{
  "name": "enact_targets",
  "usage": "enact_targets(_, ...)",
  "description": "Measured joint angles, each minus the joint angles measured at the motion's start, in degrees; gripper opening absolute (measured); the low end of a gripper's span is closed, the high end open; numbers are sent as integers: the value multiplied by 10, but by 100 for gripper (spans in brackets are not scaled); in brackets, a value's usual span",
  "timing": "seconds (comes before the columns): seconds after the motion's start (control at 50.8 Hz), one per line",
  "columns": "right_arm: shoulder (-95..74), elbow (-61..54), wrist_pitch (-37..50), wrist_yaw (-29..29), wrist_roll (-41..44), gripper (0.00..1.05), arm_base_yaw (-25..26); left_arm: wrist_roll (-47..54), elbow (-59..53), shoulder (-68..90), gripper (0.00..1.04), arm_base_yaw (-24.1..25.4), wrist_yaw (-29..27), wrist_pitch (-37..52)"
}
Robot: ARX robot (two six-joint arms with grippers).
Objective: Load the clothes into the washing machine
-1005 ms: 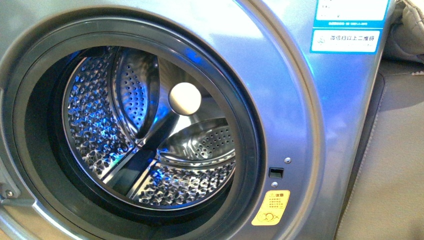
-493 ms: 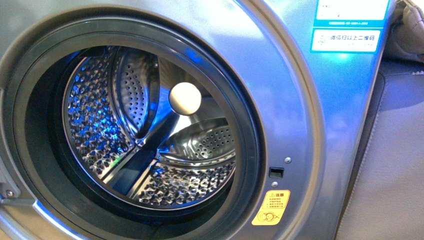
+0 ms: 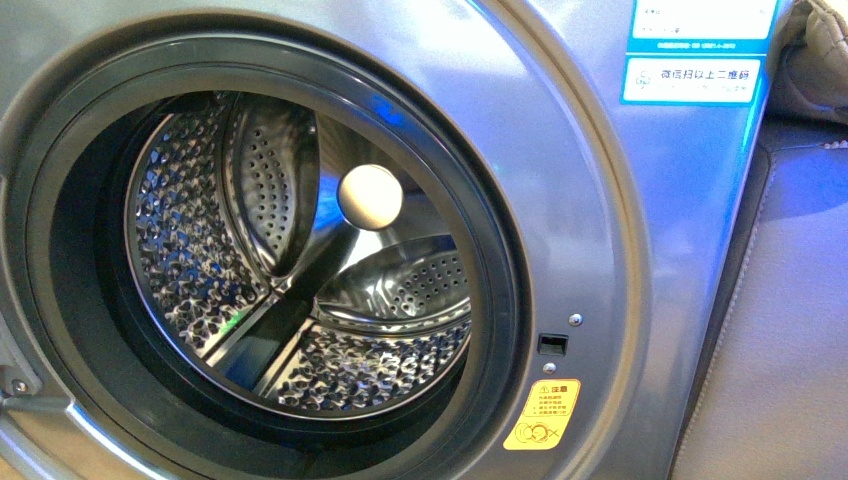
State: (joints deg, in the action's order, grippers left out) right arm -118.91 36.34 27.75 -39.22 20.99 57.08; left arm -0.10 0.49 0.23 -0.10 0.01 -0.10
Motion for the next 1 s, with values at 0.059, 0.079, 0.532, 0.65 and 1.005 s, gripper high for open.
enact_targets(0.059,-42,21,-12,10,13,97,-6,0,0,0,98,0,0,0)
enact_targets(0.079,-58,30,-21,13,16,97,-8,0,0,0,98,0,0,0)
enact_targets(0.532,-327,141,4,81,33,97,-93,0,0,0,98,0,0,0)
enact_targets(0.65,-363,161,38,92,16,97,-102,0,0,0,98,0,0,0)
enact_targets(1.005,-436,212,85,121,-3,97,-124,0,0,0,98,0,0,0)
